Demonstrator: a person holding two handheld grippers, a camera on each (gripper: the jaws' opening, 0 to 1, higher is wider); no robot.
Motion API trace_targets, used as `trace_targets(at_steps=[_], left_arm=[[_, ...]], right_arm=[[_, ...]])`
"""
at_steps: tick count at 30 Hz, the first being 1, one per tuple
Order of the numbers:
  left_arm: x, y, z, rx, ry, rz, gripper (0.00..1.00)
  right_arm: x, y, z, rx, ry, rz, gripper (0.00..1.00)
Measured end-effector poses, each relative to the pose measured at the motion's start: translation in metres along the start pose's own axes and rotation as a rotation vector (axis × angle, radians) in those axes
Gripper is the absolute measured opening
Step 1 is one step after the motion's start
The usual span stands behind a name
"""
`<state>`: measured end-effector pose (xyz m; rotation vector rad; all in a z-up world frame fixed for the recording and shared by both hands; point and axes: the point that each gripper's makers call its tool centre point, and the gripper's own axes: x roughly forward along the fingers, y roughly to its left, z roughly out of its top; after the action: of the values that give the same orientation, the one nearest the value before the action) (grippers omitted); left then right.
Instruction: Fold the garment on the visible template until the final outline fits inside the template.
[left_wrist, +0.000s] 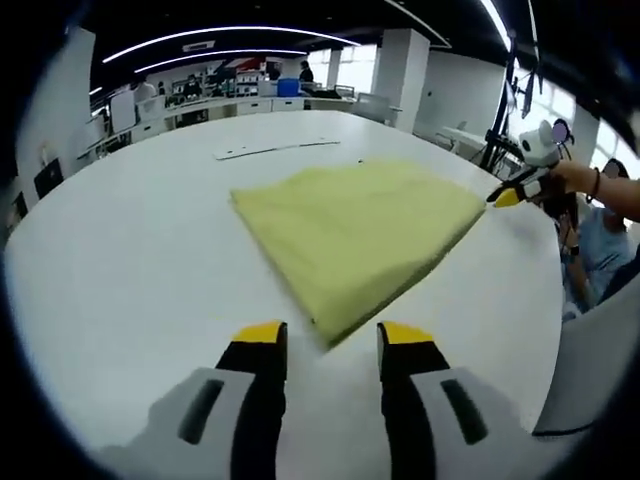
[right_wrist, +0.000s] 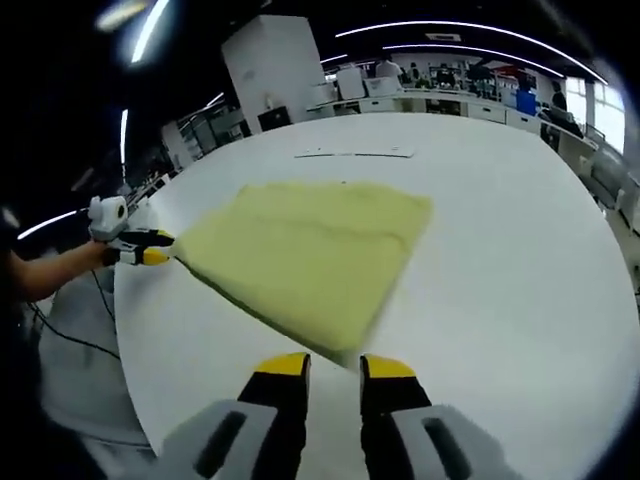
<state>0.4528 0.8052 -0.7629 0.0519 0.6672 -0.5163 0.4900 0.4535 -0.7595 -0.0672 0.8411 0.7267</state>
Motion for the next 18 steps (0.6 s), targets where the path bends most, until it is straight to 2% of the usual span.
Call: trace_targets(at_steps=[3, 9, 11, 18], left_arm=[[0.0019, 0.0005, -0.0033, 0.024, 0.022, 0.004, 0.22], [0.0048, -0.0001, -0.0007, 0.014, 0.014, -0.004, 0.17], [0.0058, -0.0008, 0.0005, 0.021, 0.013, -0.002, 0.12], [0.0078, 0.0003, 0.0021, 0.011, 0.014, 0.002, 0.07]], right_arm=[[0.0018, -0.0032, -0.0007, -0.016, 0.001, -0.009, 0.12], [0.0062, -0.0025, 0.0009, -0.042, -0.013, 0.005, 0.02], [0.0070, -0.0032, 0.0014, -0.043, -0.013, 0.002, 0.02], [0.0082, -0.0022, 0.0010, -0.052, -0.006, 0.011, 0.00]])
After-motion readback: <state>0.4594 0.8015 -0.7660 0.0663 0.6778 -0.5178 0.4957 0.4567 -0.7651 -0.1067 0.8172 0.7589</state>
